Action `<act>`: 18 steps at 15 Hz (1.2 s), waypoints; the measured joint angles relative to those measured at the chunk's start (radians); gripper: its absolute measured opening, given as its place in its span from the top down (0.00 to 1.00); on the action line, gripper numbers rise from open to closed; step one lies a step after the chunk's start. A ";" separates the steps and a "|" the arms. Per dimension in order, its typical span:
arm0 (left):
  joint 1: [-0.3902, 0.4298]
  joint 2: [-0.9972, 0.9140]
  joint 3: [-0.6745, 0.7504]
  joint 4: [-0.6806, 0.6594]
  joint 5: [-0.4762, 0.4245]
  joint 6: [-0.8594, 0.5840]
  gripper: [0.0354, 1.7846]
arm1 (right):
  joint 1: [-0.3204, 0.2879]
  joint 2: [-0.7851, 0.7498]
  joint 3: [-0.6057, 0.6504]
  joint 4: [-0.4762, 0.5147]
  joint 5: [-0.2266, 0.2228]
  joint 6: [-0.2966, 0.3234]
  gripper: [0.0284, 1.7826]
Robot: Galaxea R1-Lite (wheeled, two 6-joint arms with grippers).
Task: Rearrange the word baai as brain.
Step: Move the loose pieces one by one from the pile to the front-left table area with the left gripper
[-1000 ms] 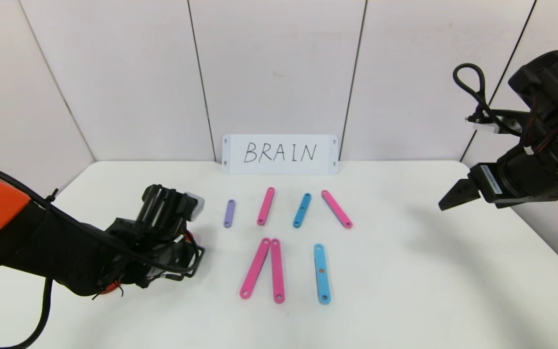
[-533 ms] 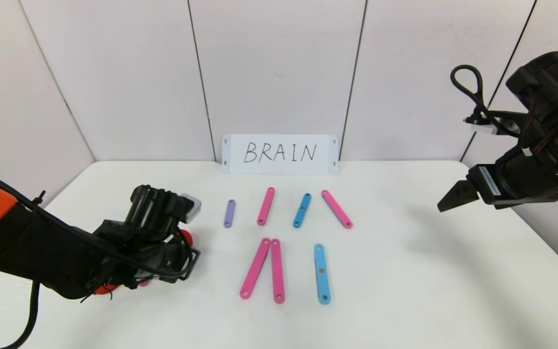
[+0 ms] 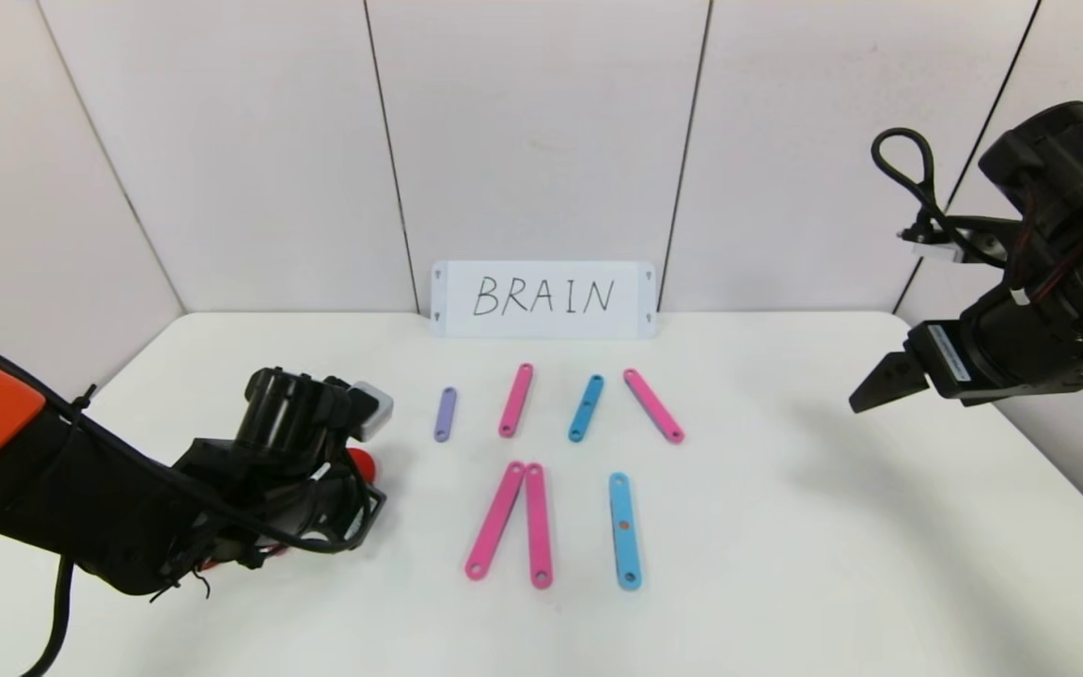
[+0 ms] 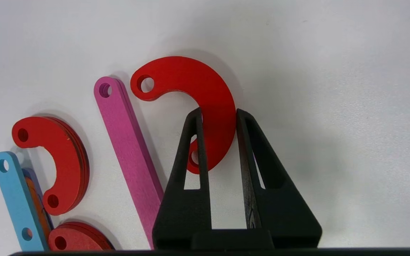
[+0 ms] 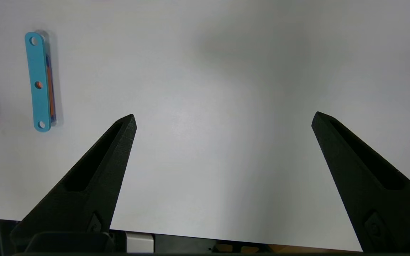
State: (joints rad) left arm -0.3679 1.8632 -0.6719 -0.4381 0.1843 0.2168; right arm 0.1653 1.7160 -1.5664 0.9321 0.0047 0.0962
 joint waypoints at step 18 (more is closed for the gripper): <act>0.013 0.023 0.037 -0.083 -0.052 0.037 0.86 | 0.001 0.001 0.001 0.000 -0.002 0.000 0.03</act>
State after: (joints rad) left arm -0.3553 1.8862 -0.6345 -0.5209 0.1321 0.2540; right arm 0.1668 1.7168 -1.5657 0.9323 0.0028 0.0962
